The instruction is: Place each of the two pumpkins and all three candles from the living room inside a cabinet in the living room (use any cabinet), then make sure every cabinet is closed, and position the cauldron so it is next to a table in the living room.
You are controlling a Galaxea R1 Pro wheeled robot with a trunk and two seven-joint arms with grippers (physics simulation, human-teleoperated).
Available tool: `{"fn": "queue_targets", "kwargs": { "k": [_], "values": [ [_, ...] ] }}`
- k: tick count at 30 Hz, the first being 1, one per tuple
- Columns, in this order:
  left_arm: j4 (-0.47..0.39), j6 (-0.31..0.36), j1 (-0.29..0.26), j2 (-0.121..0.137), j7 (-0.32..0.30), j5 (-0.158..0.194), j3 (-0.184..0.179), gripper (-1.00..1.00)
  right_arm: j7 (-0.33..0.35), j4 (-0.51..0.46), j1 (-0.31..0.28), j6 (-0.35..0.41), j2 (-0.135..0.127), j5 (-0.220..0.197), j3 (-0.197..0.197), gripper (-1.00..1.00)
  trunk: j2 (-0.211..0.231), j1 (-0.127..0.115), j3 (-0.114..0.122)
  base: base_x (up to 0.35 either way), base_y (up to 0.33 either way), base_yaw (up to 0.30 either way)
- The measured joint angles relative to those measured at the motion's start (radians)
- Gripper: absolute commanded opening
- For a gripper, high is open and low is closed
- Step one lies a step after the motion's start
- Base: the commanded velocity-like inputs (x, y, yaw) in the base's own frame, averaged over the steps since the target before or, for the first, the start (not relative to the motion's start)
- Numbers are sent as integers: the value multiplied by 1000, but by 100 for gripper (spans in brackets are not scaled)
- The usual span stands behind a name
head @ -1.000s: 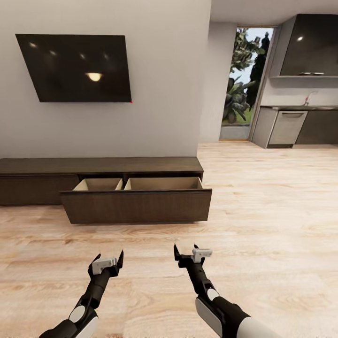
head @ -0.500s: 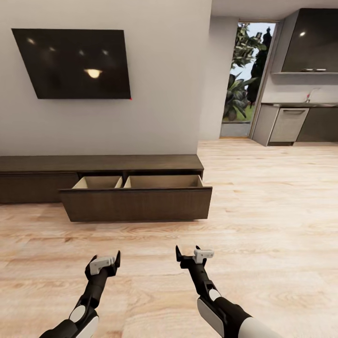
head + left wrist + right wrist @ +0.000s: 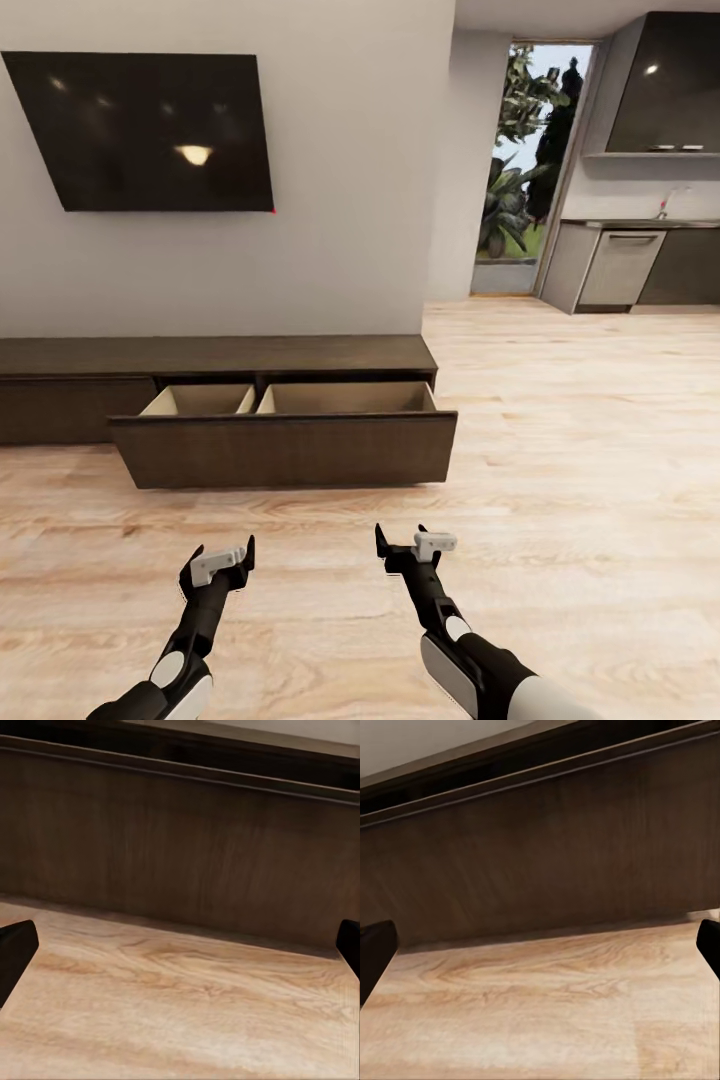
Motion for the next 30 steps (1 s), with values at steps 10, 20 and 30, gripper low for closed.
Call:
{"fn": "queue_targets", "kwargs": {
  "k": [10,20,30],
  "values": [
    [0,0,0,2,-1,0,0,100,0,1,0,1,0,0,0,100,0,0,0,329,0,0],
    [0,0,0,3,-3,0,-2,100,-5,2,0,6,3,0,0,100,0,1,0,136,0,0],
    [0,0,0,4,-1,0,0,100,-3,4,0,17,2,13,6,100,0,1,1,3,0,-7]
  ]
}}
